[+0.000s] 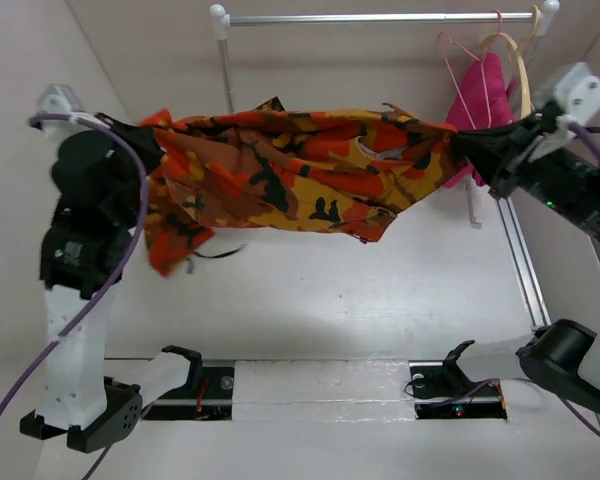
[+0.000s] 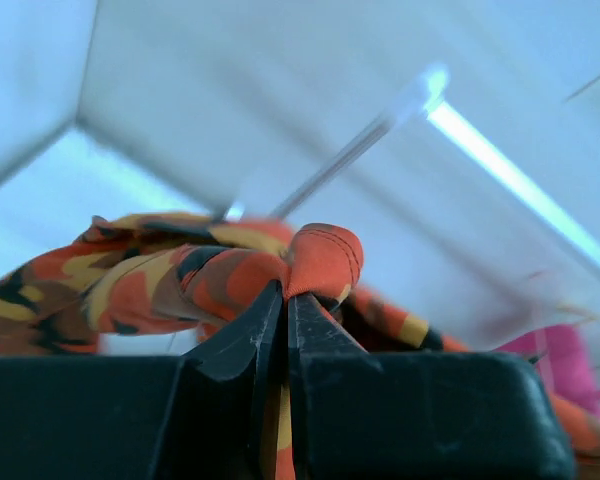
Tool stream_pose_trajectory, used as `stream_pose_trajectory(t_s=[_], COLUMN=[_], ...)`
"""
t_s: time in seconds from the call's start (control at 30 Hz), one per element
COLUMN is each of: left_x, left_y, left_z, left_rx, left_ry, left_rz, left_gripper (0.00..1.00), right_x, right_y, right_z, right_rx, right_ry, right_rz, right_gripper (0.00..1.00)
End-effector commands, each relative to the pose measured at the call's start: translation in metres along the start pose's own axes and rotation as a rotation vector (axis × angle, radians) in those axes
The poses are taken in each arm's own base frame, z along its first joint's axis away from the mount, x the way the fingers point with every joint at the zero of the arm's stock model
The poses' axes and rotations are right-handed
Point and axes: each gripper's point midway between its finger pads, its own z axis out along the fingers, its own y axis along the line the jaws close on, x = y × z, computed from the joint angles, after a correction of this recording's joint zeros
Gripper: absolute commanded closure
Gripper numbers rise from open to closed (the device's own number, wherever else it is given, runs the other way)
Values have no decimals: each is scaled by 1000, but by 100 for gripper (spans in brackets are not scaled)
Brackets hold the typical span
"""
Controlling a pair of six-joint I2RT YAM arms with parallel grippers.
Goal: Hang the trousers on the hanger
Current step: Flatten out the trousers at the center of the board.
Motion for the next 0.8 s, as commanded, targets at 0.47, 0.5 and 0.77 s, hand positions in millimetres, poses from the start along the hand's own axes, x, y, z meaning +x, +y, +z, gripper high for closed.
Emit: stream_pose_trajectory(t_s=[0.47,0.5,0.77], left_x=[227,237,300], left_y=[52,51,71], left_z=[-12,-19,-61], left_rx=[78,115,233], left_ry=[675,701,897], left_rz=[108,71,-21], left_gripper=[100,100,96], right_x=[347,360,415], right_y=[-84,-89,-110], right_z=[3,2,36], right_rx=[519,546,461], right_ry=[672,696,737], right_rz=[181,190,373], right_gripper=[100,100,39])
